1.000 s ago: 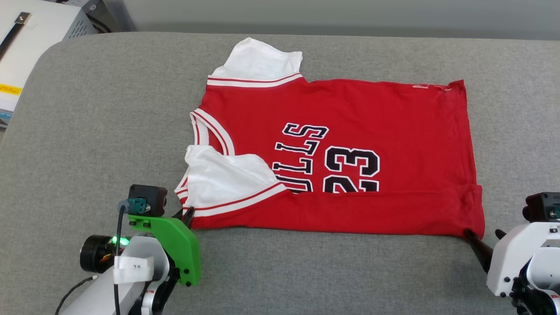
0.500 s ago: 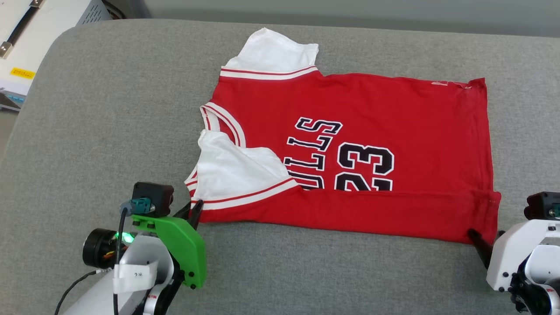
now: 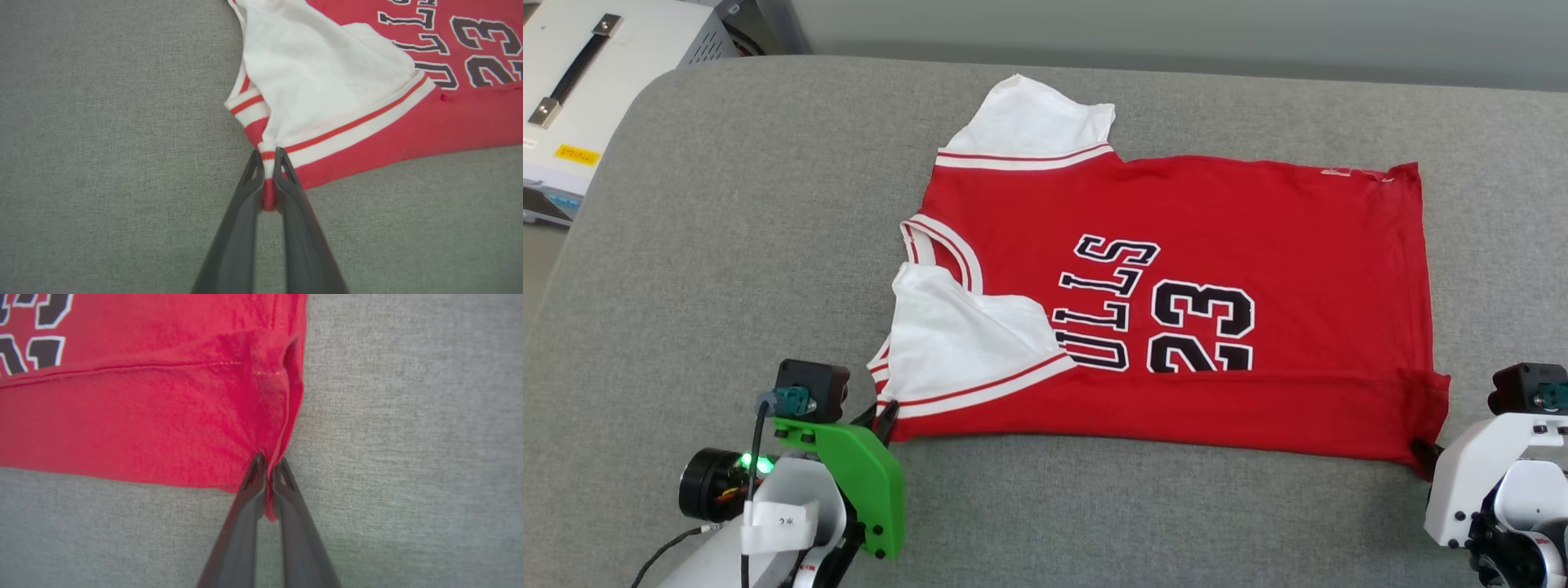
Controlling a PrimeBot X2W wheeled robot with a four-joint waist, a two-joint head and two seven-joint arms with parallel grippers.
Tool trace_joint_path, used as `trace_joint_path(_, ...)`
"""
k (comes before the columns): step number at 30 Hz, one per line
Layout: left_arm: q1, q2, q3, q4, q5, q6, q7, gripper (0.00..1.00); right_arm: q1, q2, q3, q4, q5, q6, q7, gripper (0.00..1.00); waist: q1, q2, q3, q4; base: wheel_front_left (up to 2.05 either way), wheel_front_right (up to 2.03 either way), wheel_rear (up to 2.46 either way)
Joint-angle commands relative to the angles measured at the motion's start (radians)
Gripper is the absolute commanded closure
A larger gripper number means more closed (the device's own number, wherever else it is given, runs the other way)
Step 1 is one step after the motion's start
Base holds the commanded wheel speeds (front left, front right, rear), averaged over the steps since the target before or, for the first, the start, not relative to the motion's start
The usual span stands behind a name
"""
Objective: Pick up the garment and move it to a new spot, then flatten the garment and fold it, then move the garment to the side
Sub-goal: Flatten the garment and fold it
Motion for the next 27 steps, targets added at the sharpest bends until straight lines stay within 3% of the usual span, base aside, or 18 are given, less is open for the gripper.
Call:
trace_joint_path(1, 0.019, 0.004, -0.003, 0.008, -0.009, -0.003, 0.002, 1.00, 0.010, -0.010, -0.003, 0.011, 0.006, -0.001, 0.003, 1.00, 0.0000, 0.0000, -0.027, -0.003, 0.00, 0.00, 0.00)
trace_joint_path(16, 0.146, 0.040, -0.033, -0.007, -0.040, 0.002, 0.011, 1.00, 0.167, -0.077, -0.056, -0.134, 0.108, -0.001, 0.144, 1.00, 0.0000, 0.0000, -0.143, 0.000, 0.00, 0.00, 0.00)
trace_joint_path(23, 0.188, 0.045, -0.057, -0.008, -0.054, -0.006, 0.024, 1.00, 0.241, -0.061, -0.098, -0.205, 0.130, -0.001, 0.229, 1.00, 0.0000, 0.0000, -0.153, -0.006, 0.00, 0.00, 0.00)
trace_joint_path(27, 0.184, 0.017, -0.060, 0.033, -0.062, -0.016, 0.005, 1.00, 0.251, -0.035, -0.098, -0.204, 0.129, -0.001, 0.235, 1.00, 0.0000, 0.0000, -0.144, -0.012, 0.00, 0.00, 0.00)
